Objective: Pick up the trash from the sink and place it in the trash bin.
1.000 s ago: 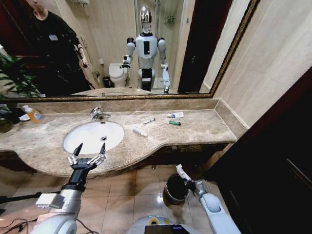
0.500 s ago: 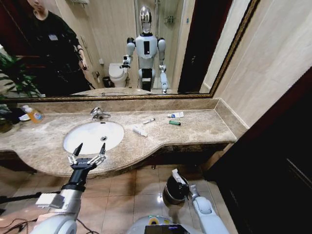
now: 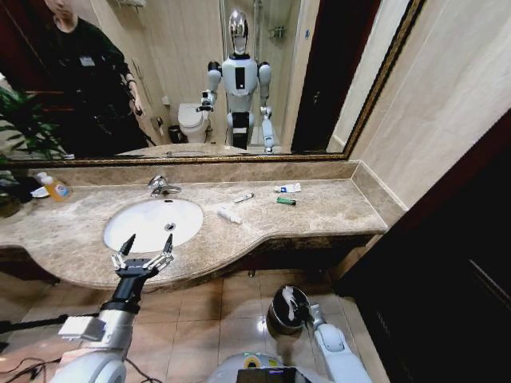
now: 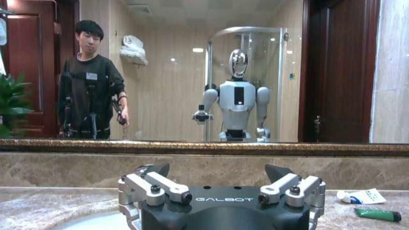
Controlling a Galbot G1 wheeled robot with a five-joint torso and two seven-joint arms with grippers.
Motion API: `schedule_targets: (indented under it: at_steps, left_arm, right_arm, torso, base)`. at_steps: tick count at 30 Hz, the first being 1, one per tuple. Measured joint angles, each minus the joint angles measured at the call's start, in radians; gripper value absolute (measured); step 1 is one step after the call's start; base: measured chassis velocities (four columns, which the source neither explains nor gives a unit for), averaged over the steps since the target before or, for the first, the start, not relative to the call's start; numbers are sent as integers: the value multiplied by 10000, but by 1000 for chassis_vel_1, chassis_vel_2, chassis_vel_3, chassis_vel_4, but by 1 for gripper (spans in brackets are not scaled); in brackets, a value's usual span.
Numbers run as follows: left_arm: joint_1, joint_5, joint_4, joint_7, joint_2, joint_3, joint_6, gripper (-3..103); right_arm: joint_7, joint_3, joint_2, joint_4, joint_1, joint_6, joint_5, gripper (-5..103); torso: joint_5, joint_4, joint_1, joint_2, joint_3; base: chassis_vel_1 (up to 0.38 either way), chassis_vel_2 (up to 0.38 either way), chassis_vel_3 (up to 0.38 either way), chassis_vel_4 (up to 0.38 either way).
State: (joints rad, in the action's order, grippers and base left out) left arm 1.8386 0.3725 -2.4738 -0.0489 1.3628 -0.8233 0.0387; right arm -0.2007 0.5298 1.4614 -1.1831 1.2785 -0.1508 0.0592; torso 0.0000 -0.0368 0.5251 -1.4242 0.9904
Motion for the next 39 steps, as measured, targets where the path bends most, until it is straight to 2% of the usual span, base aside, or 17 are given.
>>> schedule_targets:
  at_steps: [1,2,6,9,11,12,14,15,18,24,30,32,39]
  left_arm:
    - [0,0,0,0,0,0,0,100]
    - [0,0,0,0,0,0,0,100]
    - [0,0,0,0,0,0,0,100]
    - [0,0,0,0,0,0,0,100]
    - [0,0,0,0,0,0,0,100]
    - [0,0,0,0,0,0,0,100]
    - [0,0,0,0,0,0,0,100]
    - [0,0,0,0,0,0,0,100]
    - [0,0,0,0,0,0,0,100]
    - [0,0,0,0,0,0,0,100]
    - [0,0,0,0,0,0,0,100]
    - [0,0,0,0,0,0,0,100]
    - [0,0,0,0,0,0,0,100]
  right_arm:
    - [107,-20,18,0,15,22,0,36]
    - [107,-20,18,0,15,22,0,36]
    - [211,-35,31,-34,61,45,1,57]
    - [218,-36,30,-67,79,46,-2,62]
    - [220,-38,24,-114,106,46,-14,73]
    - [220,-38,24,-114,106,46,-14,73]
    - [220,-39,20,-145,139,46,-31,84]
    - [220,-39,20,-145,139,46,-31,84]
    - [228,-39,10,-178,168,46,-50,98]
    - [264,-39,-12,-334,213,24,-136,100]
    - [364,-54,-172,-1078,508,-168,-665,100]
    - [302,-34,-430,-2000,1000,-279,-1225,100]
    - [218,343,-496,-3878,1838,72,-1917,100]
  torso:
    - [0,0,0,0,0]
    - [0,0,0,0,0]
    - [0,0,0,0,0]
    - [0,0,-1,0,0]
    - [0,0,-1,0,0]
    - [0,0,-1,0,0]
    - [0,0,-1,0,0]
    - [0,0,-1,0,0]
    - [0,0,-1,0,0]
    - [0,0,-1,0,0]
    - [1,-1,-1,0,0]
    - [-1,0,-1,0,0]
    - [1,0,-1,0,0]
  base:
    - [0,0,0,0]
    - [0,0,0,0]
    - [0,0,0,0]
    - [0,0,0,0]
    - [0,0,0,0]
    - [0,0,0,0]
    - [0,0,0,0]
    - [0,0,0,0]
    - [0,0,0,0]
    - [0,0,0,0]
    - [0,0,0,0]
    - [0,0,0,0]
    - [0,0,0,0]
